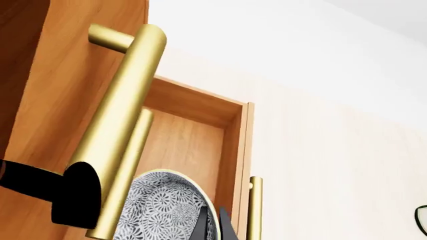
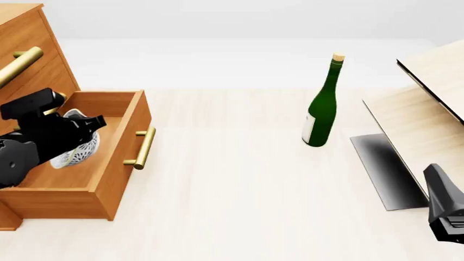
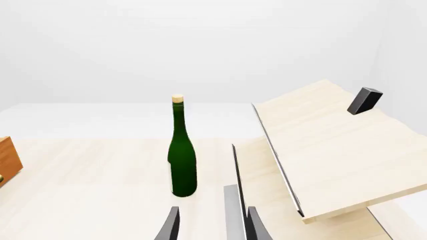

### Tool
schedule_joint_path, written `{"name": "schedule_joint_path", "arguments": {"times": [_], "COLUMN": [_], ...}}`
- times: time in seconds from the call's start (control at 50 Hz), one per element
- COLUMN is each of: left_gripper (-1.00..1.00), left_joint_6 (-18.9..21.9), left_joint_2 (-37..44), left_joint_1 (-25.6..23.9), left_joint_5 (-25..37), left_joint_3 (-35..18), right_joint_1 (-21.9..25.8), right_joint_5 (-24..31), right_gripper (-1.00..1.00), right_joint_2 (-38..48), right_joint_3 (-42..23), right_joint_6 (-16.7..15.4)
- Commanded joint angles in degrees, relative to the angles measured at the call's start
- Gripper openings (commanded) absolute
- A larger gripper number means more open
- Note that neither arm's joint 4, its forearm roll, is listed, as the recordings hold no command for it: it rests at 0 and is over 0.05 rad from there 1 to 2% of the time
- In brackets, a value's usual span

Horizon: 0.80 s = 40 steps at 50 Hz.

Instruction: Put the bowl in the bottom drawer of the cabinet.

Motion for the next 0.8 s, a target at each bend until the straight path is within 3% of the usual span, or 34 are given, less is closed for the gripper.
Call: {"name": "schedule_joint_path", "arguments": {"times": [0.02,0.1,0.14,0.2,0.24,0.3,0.38,0.44,0.46,0.52,0.58,0.72,0.74,0.8], "left_gripper": [-1.0,-1.0,-1.0,-1.0,-1.0,-1.0,-1.0,-1.0,-1.0,-1.0,-1.0,-1.0,-1.0,-1.0], "left_joint_6": [1.12,1.15,1.27,1.07,0.97,0.83,0.83,0.76,0.74,0.84,0.96,1.77,1.74,1.74], "left_joint_2": [-0.4,0.32,2.85,0.94,4.06,4.45,4.51,1.74,3.99,5.01,1.8,2.59,4.81,2.99], "left_joint_1": [1.56,1.69,1.72,1.7,1.66,1.68,1.93,1.82,1.8,1.98,2.12,3.19,3.33,3.39], "left_joint_5": [1.79,1.31,-2.56,1.11,-3.69,-4.23,-4.19,0.28,-3.22,-4.66,0.34,0.12,-3.74,-0.16], "left_joint_3": [-1.37,-1.42,0.22,-1.42,0.37,0.54,0.5,-1.04,0.27,0.81,-0.91,-1.23,0.48,-1.15], "right_joint_1": [0.0,0.0,0.0,0.01,0.0,0.0,0.0,0.0,0.0,0.0,0.0,-0.01,0.01,0.01], "right_joint_5": [0.0,0.0,0.0,0.0,0.0,0.0,0.0,-0.01,-0.01,0.0,0.0,0.0,0.0,0.0], "right_gripper": [1.0,1.0,1.0,1.0,1.0,1.0,1.0,1.0,1.0,1.0,1.0,1.0,1.0,1.0], "right_joint_2": [0.01,-0.01,0.0,0.0,0.0,0.0,0.0,0.02,0.02,0.01,0.0,0.01,0.0,0.0], "right_joint_3": [0.0,0.0,0.0,0.0,0.0,0.0,0.0,0.0,0.0,0.0,0.0,0.0,0.0,0.0], "right_joint_6": [0.01,0.0,0.0,0.0,-0.01,-0.01,0.0,0.0,0.0,0.0,0.0,-0.01,0.0,-0.01]}}
